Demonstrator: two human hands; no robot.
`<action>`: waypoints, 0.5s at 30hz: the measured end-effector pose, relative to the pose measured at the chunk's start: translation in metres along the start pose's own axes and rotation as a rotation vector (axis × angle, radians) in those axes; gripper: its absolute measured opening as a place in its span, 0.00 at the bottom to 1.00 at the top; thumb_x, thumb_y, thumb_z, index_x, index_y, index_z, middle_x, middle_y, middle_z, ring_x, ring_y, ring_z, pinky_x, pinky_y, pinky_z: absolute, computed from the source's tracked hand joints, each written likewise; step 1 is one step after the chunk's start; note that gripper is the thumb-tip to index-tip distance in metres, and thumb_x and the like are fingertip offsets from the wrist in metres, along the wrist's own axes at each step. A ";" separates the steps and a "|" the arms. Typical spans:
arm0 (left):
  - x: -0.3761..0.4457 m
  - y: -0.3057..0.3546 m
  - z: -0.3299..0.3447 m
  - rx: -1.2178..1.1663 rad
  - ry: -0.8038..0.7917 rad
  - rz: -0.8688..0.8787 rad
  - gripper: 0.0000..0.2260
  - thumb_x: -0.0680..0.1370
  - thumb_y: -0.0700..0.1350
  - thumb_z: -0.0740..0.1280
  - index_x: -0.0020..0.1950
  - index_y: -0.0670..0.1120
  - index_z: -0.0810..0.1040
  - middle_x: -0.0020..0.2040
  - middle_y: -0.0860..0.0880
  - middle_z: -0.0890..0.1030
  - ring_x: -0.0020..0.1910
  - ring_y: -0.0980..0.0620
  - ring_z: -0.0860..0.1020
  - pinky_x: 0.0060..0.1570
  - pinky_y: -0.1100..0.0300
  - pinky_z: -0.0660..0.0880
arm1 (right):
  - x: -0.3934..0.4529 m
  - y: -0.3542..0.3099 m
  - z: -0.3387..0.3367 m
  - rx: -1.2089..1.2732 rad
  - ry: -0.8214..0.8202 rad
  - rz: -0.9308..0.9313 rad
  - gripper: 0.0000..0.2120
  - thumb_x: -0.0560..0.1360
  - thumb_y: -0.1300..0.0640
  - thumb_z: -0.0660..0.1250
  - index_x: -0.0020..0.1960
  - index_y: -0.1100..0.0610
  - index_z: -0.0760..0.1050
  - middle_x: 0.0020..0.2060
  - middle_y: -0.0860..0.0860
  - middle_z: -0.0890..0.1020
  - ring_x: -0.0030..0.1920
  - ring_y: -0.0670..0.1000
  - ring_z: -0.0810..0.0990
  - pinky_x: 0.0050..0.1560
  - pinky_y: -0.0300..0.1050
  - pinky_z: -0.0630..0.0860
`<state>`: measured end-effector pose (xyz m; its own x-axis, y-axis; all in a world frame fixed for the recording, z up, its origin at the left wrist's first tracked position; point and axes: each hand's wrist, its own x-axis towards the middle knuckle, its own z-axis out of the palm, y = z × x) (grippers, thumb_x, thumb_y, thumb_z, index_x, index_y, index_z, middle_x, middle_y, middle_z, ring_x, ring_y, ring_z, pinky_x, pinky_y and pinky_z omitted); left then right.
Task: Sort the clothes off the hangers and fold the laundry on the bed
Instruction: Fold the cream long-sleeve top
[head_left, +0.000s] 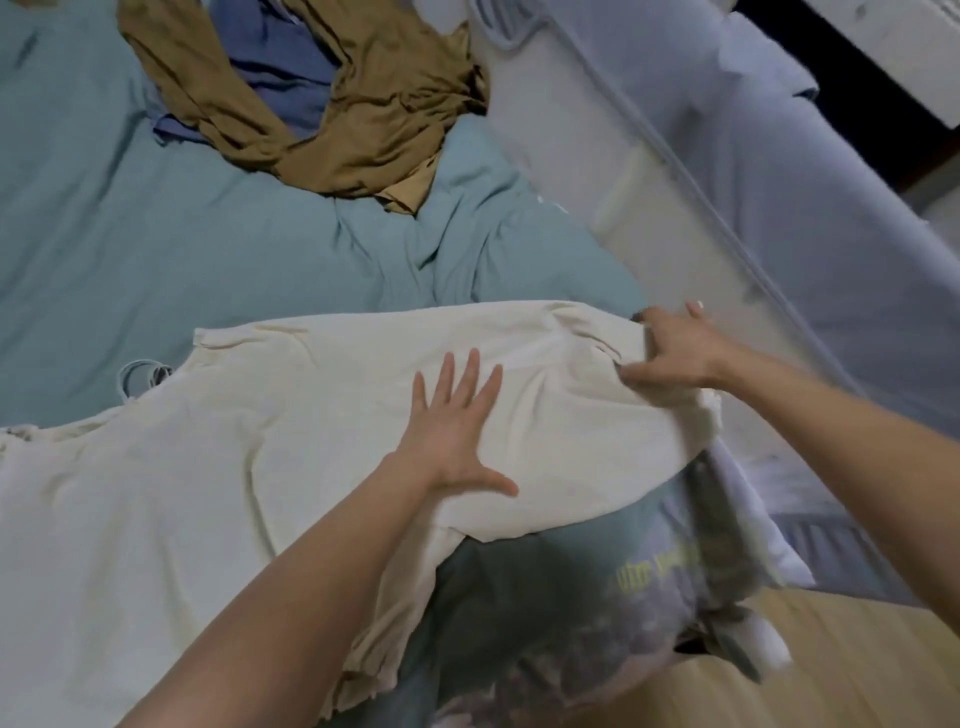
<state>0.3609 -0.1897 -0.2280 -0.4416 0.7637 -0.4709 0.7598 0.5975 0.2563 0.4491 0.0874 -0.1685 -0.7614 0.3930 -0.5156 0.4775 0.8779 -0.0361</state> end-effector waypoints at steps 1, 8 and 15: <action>0.003 0.005 0.004 0.018 -0.051 0.016 0.63 0.59 0.76 0.67 0.76 0.53 0.30 0.75 0.48 0.27 0.74 0.40 0.28 0.70 0.33 0.36 | -0.003 0.006 -0.003 -0.037 -0.068 -0.006 0.26 0.63 0.31 0.57 0.46 0.51 0.72 0.45 0.57 0.81 0.50 0.56 0.76 0.70 0.51 0.54; 0.004 -0.001 0.020 0.156 -0.271 -0.147 0.66 0.56 0.74 0.71 0.77 0.53 0.30 0.76 0.48 0.30 0.75 0.37 0.32 0.69 0.29 0.40 | -0.033 0.022 -0.024 0.171 0.193 0.004 0.13 0.73 0.52 0.69 0.39 0.55 0.66 0.41 0.57 0.78 0.47 0.60 0.76 0.39 0.46 0.64; 0.002 0.069 -0.091 -0.941 -0.008 -0.202 0.19 0.78 0.63 0.61 0.55 0.48 0.75 0.54 0.50 0.77 0.56 0.48 0.75 0.59 0.54 0.71 | -0.065 0.004 -0.073 0.557 0.123 0.062 0.14 0.75 0.54 0.68 0.34 0.59 0.70 0.29 0.50 0.72 0.34 0.52 0.72 0.31 0.44 0.64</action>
<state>0.3697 -0.1249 -0.1345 -0.5160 0.6256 -0.5851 -0.0259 0.6714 0.7407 0.4682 0.0851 -0.0728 -0.7545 0.4971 -0.4286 0.6561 0.5889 -0.4720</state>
